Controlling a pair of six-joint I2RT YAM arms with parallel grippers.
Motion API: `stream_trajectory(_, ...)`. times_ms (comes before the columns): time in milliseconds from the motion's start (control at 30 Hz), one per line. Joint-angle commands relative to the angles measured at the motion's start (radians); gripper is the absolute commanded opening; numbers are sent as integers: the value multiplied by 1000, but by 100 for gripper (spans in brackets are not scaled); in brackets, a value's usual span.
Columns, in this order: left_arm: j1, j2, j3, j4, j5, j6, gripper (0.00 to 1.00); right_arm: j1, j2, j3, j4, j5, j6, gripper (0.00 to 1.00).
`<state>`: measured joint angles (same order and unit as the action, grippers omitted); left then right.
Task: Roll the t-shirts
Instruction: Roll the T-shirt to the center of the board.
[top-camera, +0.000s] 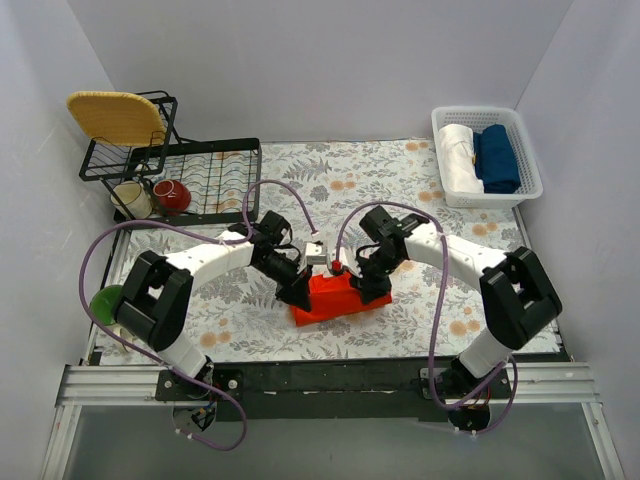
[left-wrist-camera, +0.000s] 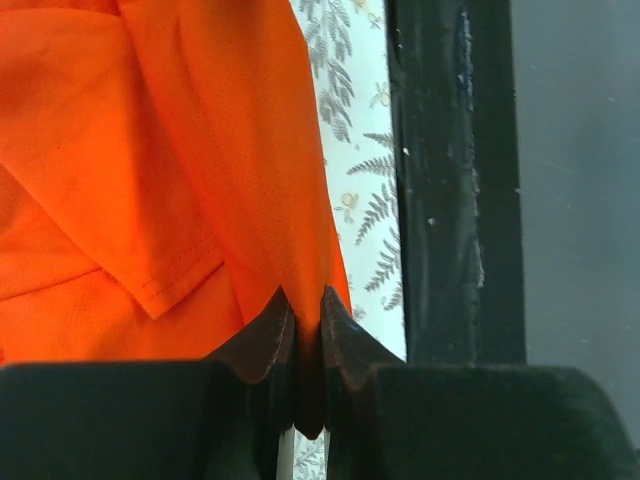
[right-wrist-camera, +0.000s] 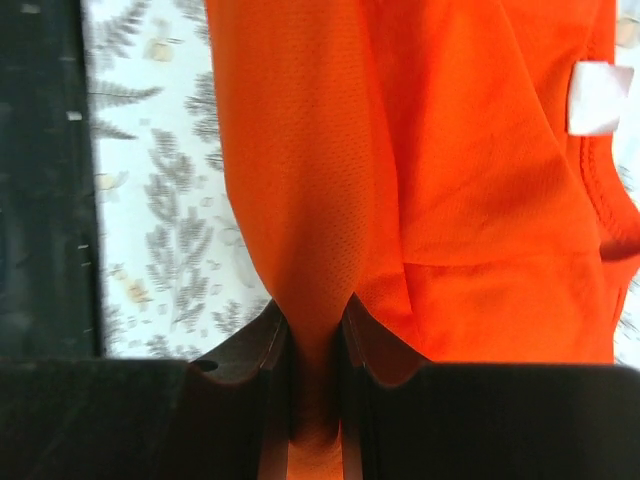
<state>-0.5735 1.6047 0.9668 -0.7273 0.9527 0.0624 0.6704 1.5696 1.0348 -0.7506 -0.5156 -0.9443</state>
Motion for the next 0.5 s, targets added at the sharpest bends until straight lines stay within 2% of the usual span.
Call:
stream_trajectory(0,29,0,-13,-236,31,85,0,-41,110,138,-315,-135,-155,3)
stream_trajectory(200,58,11,-57,-258,-40,139,0,-61,321,278,-505,-227,-243,1)
stream_trajectory(467,109,87,-73,-199,-71,119,0,-63,520,445,-556,-253,-261,1)
